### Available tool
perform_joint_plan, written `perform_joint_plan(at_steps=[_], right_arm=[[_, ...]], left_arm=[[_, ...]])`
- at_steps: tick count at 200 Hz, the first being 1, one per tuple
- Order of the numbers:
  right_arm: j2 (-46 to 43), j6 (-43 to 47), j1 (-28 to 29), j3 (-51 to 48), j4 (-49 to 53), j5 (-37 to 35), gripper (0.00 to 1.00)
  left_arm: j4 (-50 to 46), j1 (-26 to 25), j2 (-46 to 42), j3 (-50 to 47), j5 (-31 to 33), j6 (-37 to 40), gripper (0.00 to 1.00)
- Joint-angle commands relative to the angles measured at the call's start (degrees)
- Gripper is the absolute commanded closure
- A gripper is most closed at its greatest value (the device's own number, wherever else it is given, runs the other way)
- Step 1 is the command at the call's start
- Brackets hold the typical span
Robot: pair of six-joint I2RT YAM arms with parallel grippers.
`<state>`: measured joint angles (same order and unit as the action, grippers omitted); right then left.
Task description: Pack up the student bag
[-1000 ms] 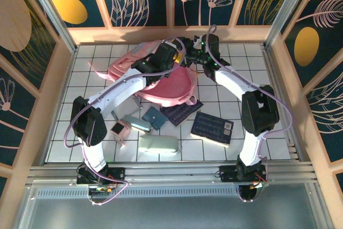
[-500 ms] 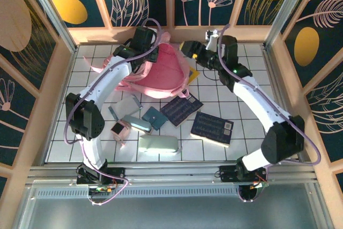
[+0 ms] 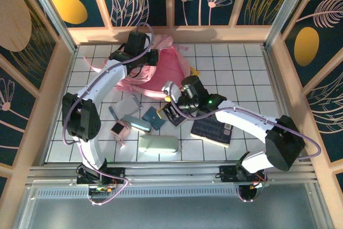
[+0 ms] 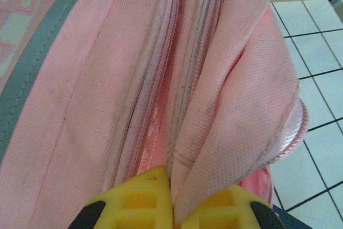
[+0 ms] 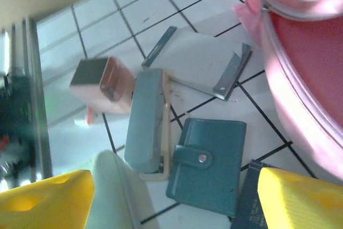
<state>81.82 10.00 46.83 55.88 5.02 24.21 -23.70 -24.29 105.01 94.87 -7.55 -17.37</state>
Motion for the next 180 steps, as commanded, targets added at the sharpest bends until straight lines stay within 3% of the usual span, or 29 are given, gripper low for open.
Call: perform_joint_plan(at_steps=[1, 32, 67, 124, 180], right_arm=[[2.1, 15.3, 0.3, 1.2, 4.5, -3.1, 0.17], [6.0, 19.3, 3.8, 3.0, 12.4, -5.6, 0.15], [6.2, 17.3, 8.3, 2.4, 17.2, -5.9, 0.13], [3.4, 13.2, 16.0, -1.5, 18.6, -7.4, 0.1], [6.2, 11.4, 18.7, -4.3, 15.2, -10.1, 0.03]], left_arm=[[8.2, 0.3, -4.5, -1.8, -4.6, -3.3, 1.0], [9.3, 0.3, -4.6, -2.9, -7.3, -4.7, 1.0], [9.4, 0.3, -5.0, -4.0, -7.9, -5.0, 1.0], [9.5, 0.8, -4.6, -3.9, -9.5, -5.5, 1.0], [9.7, 0.9, -5.0, -4.6, -9.4, -5.5, 1.0]])
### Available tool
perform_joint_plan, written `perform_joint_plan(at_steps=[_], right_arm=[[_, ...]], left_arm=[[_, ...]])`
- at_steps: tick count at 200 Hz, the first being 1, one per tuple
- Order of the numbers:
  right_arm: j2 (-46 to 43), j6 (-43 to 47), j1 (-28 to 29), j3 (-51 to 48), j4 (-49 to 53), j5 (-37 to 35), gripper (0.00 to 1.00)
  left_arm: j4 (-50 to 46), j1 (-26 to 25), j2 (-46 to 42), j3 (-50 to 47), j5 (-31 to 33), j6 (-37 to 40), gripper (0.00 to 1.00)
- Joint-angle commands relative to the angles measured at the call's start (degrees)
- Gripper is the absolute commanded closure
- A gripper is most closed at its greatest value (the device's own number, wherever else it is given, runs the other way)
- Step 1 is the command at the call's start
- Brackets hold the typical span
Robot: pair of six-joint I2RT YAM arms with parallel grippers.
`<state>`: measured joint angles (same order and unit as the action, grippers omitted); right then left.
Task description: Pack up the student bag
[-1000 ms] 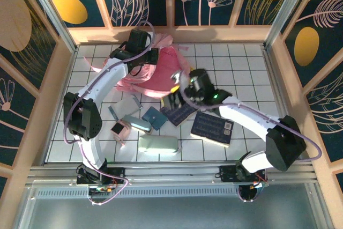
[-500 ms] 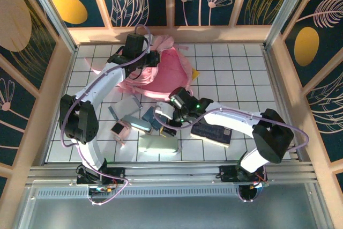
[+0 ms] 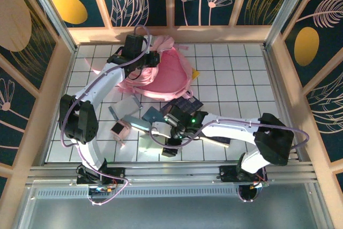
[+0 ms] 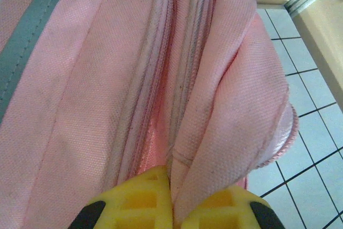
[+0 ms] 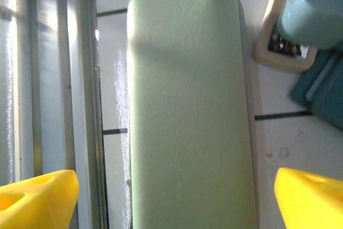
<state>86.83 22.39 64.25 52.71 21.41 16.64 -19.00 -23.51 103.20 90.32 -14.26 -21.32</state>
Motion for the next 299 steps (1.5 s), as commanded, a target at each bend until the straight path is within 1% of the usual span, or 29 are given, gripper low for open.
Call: perform_joint_plan(at_steps=[1, 31, 68, 85, 96, 115, 137, 148, 157, 183, 206, 227, 242, 257, 273, 294, 299], right_arm=[[1.3, -1.0, 1.2, -1.2, -1.3, -2.7, 0.03], [3.3, -1.3, 1.6, -1.5, -3.7, -6.2, 0.02], [7.9, -0.4, 3.1, -0.7, -4.5, -7.5, 0.01], [10.1, -0.3, 3.4, -0.3, -5.0, -8.0, 0.02], [10.9, -0.5, 3.4, -0.5, -6.0, -8.6, 0.05], [11.6, -1.6, 2.8, -0.5, -6.9, -9.2, 0.13], [10.3, -2.0, 2.0, -0.6, -6.4, -9.3, 0.29], [8.1, -1.9, 1.7, -1.2, -6.5, -9.4, 0.35], [6.0, -2.1, 1.3, -1.7, -6.6, -8.9, 0.43], [-2.1, -3.3, -0.5, -2.7, -6.9, -4.9, 0.51], [-9.9, -6.7, -4.8, -3.7, -10.3, -2.3, 0.54], [-15.5, -14.0, -11.6, -5.6, -17.2, 0.7, 0.6], [-16.5, -20.8, -16.9, -5.3, -20.4, 2.3, 0.63], [-14.5, -28.0, -21.5, -2.2, -20.1, 1.2, 0.63], [-10.1, -31.0, -24.9, 2.9, -16.9, 3.2, 0.6], [-2.7, -35.7, -28.8, 9.3, -15.4, 11.6, 0.6], [-0.9, -37.0, -29.4, 10.7, -15.4, 13.1, 0.62]], left_arm=[[5.0, 0.1, -3.2, -0.1, -2.7, -1.5, 1.0], [5.2, 0.1, -3.5, -0.3, -3.1, -1.5, 1.0], [5.3, 0.1, -3.7, -0.3, -3.3, -1.3, 1.0], [5.3, 0.1, -4.0, -0.4, -3.1, -1.3, 1.0], [5.2, 0.1, -4.1, -0.5, -3.1, -1.2, 1.0], [5.2, 0.1, -4.2, -0.5, -2.8, -0.9, 1.0], [5.0, 0.1, -4.3, -0.5, -2.3, -0.4, 1.0], [5.0, 0.1, -4.5, -0.5, -2.6, -0.1, 1.0], [5.0, 0.1, -4.6, -0.4, -2.7, 0.4, 1.0], [4.4, 0.2, -4.7, -0.1, -1.8, 2.7, 1.0], [3.7, 0.2, -6.9, 0.6, 0.7, 4.3, 1.0], [2.4, 0.2, -7.4, 2.1, 2.2, 5.1, 1.0], [2.2, 0.2, -8.3, 3.0, 2.9, 5.5, 1.0], [2.1, 0.2, -9.6, 3.7, 4.0, 6.4, 1.0], [1.9, 0.2, -10.7, 4.7, 6.2, 6.9, 1.0], [1.8, 0.2, -11.4, 6.0, 6.9, 6.9, 1.0], [1.6, 0.2, -11.4, 6.3, 7.0, 6.7, 1.0]])
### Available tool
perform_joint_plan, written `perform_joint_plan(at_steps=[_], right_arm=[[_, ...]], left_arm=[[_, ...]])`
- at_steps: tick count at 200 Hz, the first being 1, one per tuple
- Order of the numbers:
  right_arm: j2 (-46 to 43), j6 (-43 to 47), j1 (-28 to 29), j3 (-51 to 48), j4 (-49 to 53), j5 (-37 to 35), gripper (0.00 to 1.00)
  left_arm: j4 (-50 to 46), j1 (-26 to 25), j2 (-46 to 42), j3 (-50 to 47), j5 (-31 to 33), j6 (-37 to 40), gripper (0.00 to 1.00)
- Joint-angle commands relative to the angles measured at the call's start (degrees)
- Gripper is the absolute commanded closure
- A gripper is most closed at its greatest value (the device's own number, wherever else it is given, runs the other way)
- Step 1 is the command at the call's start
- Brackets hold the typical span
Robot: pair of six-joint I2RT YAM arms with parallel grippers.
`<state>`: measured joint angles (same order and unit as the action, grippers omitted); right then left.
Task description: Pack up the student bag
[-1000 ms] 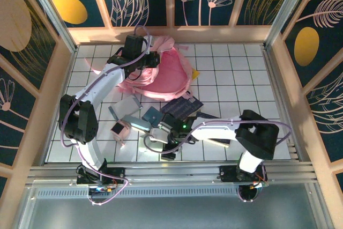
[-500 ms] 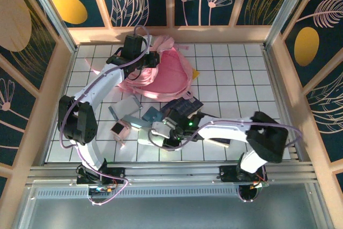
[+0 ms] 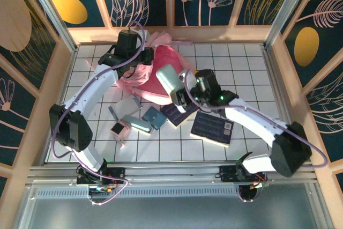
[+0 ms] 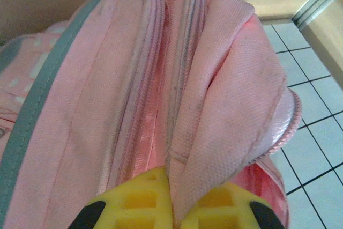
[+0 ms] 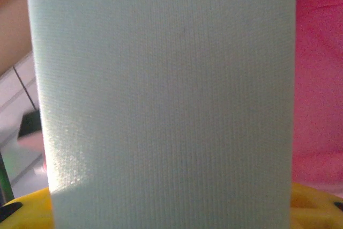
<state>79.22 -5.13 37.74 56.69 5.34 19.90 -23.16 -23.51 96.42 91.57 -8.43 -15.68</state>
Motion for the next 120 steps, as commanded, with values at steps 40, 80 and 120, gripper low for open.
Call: perform_joint_plan(at_steps=[40, 80, 120], right_arm=[[22.9, -18.5, -4.9, 24.9, 9.1, 11.7, 0.66], [36.7, -32.2, -6.1, 38.1, 10.5, 14.4, 0.61], [47.7, -44.5, -6.1, 50.1, 6.1, 14.3, 0.55]], left_arm=[[6.2, 0.2, -5.4, 6.4, -2.3, 0.6, 1.0], [8.4, 0.2, -5.5, 5.7, -5.9, -0.9, 1.0], [10.0, 0.2, -5.2, 5.6, -7.3, -2.2, 1.0]])
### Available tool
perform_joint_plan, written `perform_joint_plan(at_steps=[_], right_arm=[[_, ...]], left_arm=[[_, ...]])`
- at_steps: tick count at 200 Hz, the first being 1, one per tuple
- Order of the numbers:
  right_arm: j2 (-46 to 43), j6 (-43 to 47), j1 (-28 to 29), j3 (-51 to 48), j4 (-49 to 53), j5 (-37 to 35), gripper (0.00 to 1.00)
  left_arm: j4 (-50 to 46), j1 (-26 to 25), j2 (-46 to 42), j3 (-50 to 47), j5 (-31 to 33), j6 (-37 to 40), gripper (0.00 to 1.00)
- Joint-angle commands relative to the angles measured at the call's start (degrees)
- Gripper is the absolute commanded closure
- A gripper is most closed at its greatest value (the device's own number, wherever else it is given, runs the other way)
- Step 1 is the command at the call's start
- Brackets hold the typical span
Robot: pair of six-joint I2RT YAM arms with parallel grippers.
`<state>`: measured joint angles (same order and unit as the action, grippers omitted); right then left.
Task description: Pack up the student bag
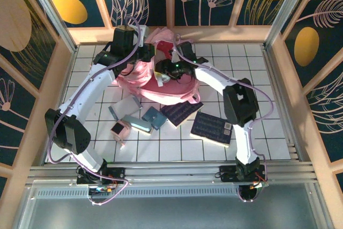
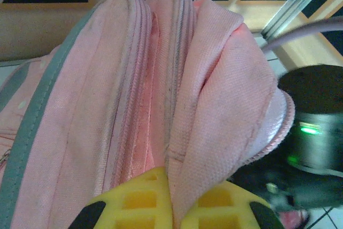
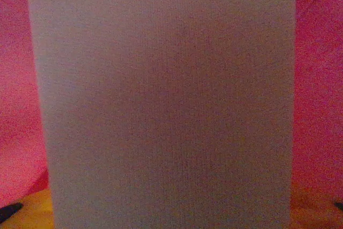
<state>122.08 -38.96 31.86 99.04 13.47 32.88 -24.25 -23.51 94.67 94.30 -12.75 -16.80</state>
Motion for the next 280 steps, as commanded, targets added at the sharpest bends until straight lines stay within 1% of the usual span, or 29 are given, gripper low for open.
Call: perform_joint_plan(at_steps=[1, 20, 33, 47, 58, 65, 66, 72, 77, 104, 131, 153, 178, 195, 208, 224, 238, 252, 259, 265, 273, 280], right_arm=[[5.1, -10.9, -0.2, 8.0, -2.2, 1.2, 0.55], [9.6, -16.1, -0.2, 12.7, -5.5, -0.5, 0.53], [13.0, -18.9, -0.2, 16.4, -6.7, -2.1, 0.47], [16.7, -20.8, -0.2, 20.8, -7.8, -2.6, 0.34], [18.9, -20.7, -0.2, 23.7, -9.4, -1.7, 0.23], [19.3, -20.2, -0.2, 24.6, -10.0, -1.8, 0.17], [19.3, -20.1, -0.2, 24.6, -10.0, -1.9, 0.14], [19.0, -19.3, -0.2, 24.8, -10.1, -2.4, 0.06], [18.5, -18.4, -0.2, 24.6, -10.5, -2.8, 0.03], [15.8, -13.7, -0.2, 23.5, -10.8, -3.2, 0.01], [14.7, -10.7, -0.1, 23.8, -7.9, -3.5, 0.01], [10.7, -4.7, -0.1, 21.5, -6.7, -5.6, 0.01], [2.0, 5.6, 1.9, 13.3, -6.4, -12.5, 0.01], [-3.3, 9.9, 2.5, 7.2, -7.3, -16.2, 0.01], [-5.7, 11.8, 2.1, 4.1, -8.1, -16.6, 0.01], [-8.4, 14.1, 1.2, 0.3, -10.4, -15.2, 0.01], [-10.9, 16.6, 1.0, -2.2, -11.0, -15.8, 0.01], [-12.6, 20.0, 1.2, -1.2, -6.5, -20.5, 0.01], [-14.0, 21.8, 1.0, -2.3, -5.9, -21.8, 0.01], [-16.3, 23.2, 1.1, -5.1, -7.5, -22.9, 0.01], [-20.7, 24.8, 1.4, -11.1, -12.3, -24.7, 0.01], [-24.5, 26.1, 1.5, -16.2, -16.5, -24.2, 0.01]], left_arm=[[11.1, 0.2, -3.5, 2.9, -3.0, -1.0, 1.0], [11.4, 0.2, -2.9, 3.5, -4.6, -1.7, 1.0], [11.4, 0.2, -2.4, 4.0, -5.5, -2.3, 1.0], [11.2, 0.2, -2.1, 4.4, -5.4, -2.4, 1.0], [10.7, 0.2, -2.0, 4.9, -4.3, -2.2, 1.0], [10.4, 0.2, -1.9, 5.2, -3.7, -1.7, 1.0], [10.3, 0.2, -1.9, 5.3, -3.6, -1.7, 1.0], [10.0, 0.2, -1.7, 5.6, -3.2, -1.5, 1.0], [9.7, 0.2, -1.6, 5.8, -2.8, -1.4, 1.0], [8.7, 0.2, -1.2, 6.5, -0.8, -1.2, 1.0], [7.9, 0.2, -1.2, 6.6, 1.6, -0.6, 1.0], [6.9, 0.4, -0.6, 7.2, 2.7, -0.4, 1.0], [6.4, 1.0, 0.4, 7.1, 3.3, -1.4, 1.0], [6.2, 1.4, 1.2, 7.4, 3.3, -2.2, 1.0], [6.6, 1.5, 1.6, 7.5, 2.6, -2.5, 1.0], [6.4, 1.5, 2.4, 8.1, 1.9, -3.0, 1.0], [6.4, 1.5, 2.7, 8.2, 1.6, -3.2, 1.0], [6.6, 1.5, 2.5, 7.9, 1.8, -3.3, 1.0], [6.7, 1.5, 2.3, 7.6, 1.7, -3.3, 1.0], [6.9, 1.5, 2.1, 7.3, 1.7, -3.3, 1.0], [6.9, 1.5, 1.9, 7.1, 1.5, -3.2, 1.0], [7.0, 1.5, 1.8, 6.8, 1.3, -3.2, 1.0]])
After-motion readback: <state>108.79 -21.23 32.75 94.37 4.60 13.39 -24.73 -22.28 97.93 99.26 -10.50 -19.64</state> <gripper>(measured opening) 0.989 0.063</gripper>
